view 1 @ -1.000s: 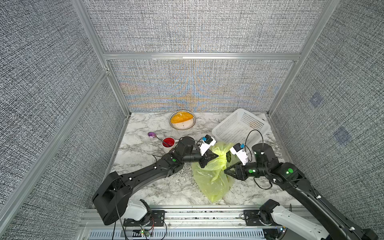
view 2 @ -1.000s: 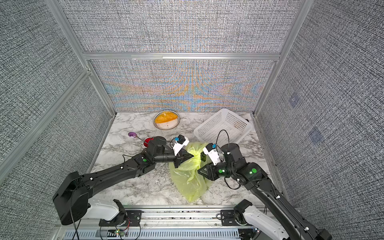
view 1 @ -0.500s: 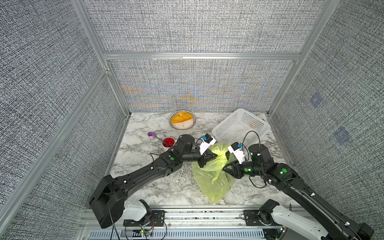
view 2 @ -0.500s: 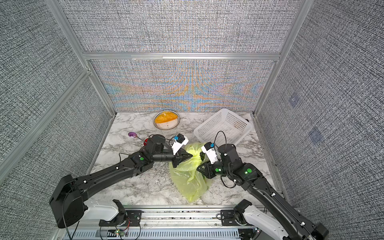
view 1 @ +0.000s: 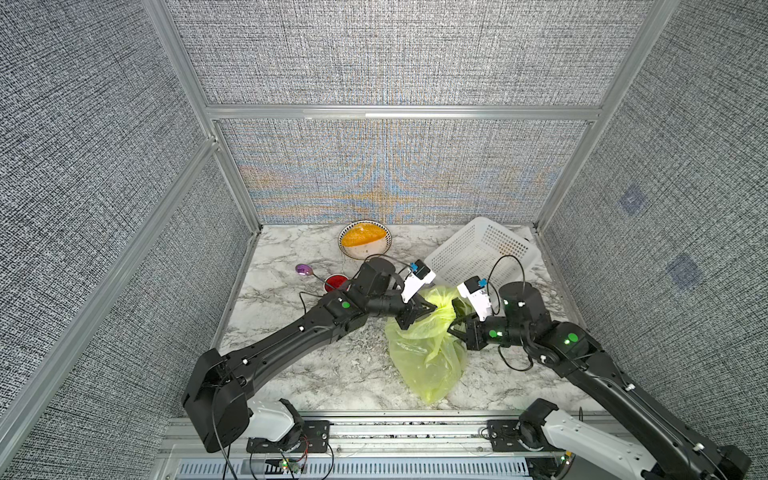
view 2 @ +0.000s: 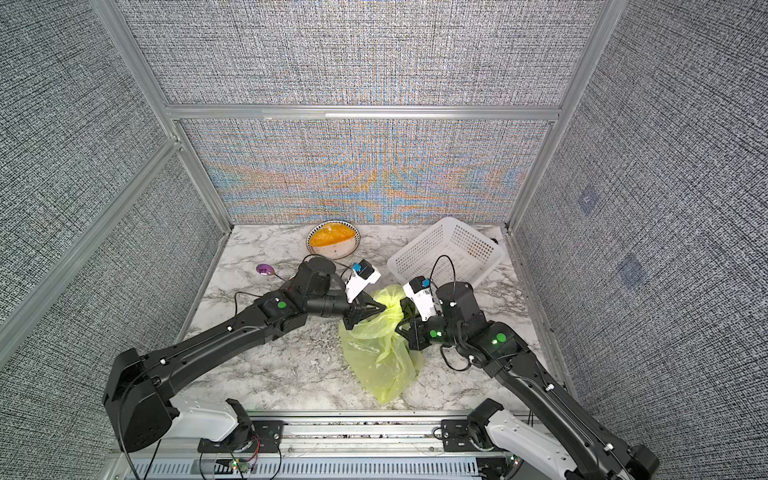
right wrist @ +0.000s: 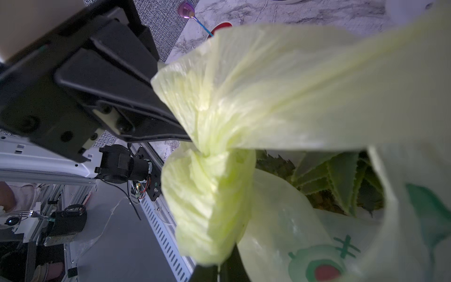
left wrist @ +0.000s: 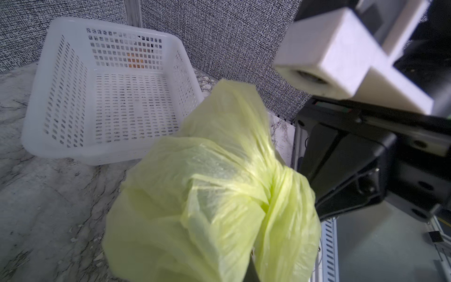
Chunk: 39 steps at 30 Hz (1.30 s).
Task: Place the pineapple into a plastic bag & tie a knot
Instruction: Tie the plastic bag at the center of the board.
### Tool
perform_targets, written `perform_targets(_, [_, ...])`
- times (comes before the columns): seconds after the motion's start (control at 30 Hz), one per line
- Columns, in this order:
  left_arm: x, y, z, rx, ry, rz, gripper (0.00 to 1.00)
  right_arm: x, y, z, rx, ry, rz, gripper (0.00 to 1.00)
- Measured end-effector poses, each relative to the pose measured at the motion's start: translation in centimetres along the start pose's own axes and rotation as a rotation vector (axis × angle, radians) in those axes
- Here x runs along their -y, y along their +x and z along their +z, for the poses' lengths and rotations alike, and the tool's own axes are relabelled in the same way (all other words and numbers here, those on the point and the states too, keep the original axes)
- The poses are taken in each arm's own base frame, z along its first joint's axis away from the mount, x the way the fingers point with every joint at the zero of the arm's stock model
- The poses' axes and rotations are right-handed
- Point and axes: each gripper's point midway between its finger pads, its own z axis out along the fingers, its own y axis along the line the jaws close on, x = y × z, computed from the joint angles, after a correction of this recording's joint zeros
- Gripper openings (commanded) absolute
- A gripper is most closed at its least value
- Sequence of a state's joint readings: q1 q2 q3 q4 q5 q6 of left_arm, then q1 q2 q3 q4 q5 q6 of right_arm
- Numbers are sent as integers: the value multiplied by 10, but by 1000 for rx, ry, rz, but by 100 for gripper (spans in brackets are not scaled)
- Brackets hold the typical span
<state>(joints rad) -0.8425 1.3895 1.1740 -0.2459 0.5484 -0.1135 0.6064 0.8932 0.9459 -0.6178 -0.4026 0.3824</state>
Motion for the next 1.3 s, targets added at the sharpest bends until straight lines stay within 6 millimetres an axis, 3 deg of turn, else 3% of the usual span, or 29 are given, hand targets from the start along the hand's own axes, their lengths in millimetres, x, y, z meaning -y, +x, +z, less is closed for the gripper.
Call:
perform_targets(0.13, [5,-5,-14,-99,-32,-69,0,3,-6,-3,-44,56,24,0])
perform_targets(0.33, [5,15,-30,-246,-84,-207,0,9,-4,-9,-118,135,60,0])
perform_targets(0.47, [0,17,-38,-263,-117,-275,0,10,-9,-22,-140,186,47,0])
perform_targets(0.73, [6,16,-46,-280,-52,-445,0,31,-6,-33,-211,342,35,0])
perform_targets(0.87, [10,19,-49,-300,-14,-587,0,34,-7,-28,-192,350,48,0])
perform_targets(1.1, [20,42,-42,-372,65,-916,0,43,12,-5,-227,329,102,0])
perform_targets(1.3, [33,41,-55,-343,80,-1051,0,45,1,-6,-190,351,106,0])
